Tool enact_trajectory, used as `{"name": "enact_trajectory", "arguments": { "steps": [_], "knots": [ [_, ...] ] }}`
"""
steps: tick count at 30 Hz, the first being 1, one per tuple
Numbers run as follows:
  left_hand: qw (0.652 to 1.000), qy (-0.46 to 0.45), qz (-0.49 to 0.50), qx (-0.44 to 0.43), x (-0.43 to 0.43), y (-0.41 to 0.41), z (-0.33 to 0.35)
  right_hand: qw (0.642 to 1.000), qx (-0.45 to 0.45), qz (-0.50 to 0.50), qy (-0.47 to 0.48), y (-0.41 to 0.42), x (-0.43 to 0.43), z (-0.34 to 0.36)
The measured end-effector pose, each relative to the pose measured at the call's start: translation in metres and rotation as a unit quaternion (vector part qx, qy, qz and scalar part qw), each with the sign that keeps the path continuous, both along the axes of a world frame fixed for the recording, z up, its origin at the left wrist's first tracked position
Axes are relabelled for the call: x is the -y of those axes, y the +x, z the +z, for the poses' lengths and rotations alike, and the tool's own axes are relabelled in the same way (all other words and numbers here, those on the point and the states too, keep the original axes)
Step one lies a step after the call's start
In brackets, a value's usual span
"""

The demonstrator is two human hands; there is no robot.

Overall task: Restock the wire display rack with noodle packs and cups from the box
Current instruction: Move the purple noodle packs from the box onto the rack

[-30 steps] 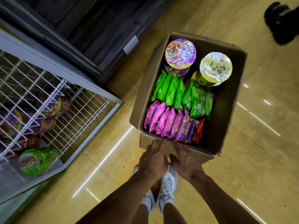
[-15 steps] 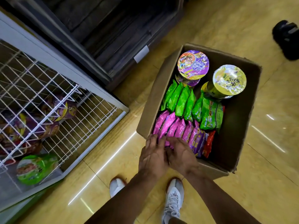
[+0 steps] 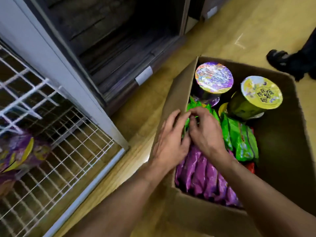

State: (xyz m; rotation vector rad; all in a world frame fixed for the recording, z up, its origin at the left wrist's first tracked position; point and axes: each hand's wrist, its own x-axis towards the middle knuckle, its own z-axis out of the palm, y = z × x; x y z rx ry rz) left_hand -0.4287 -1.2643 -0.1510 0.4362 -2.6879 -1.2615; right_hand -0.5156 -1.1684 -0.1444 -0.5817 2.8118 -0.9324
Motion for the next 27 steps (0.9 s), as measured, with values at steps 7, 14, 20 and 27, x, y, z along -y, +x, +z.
{"name": "enact_trajectory", "arguments": {
  "steps": [7, 14, 20, 27],
  "knots": [
    [1.0, -0.003, -0.017, 0.007, 0.023, -0.063, -0.02, 0.991, -0.105, 0.076, 0.045, -0.047, -0.003, -0.04],
    [0.996, -0.072, -0.042, 0.041, 0.029, -0.083, -0.017, 0.986, -0.124, 0.103, 0.041, -0.062, 0.003, -0.046],
    [0.984, -0.17, -0.05, 0.028, 0.01, -0.064, -0.004, 0.991, -0.074, 0.11, 0.038, -0.053, -0.013, -0.034],
    [0.951, -0.295, -0.093, 0.024, -0.024, -0.064, 0.005, 0.995, -0.017, 0.091, 0.041, -0.059, -0.067, -0.031]
  ]
}}
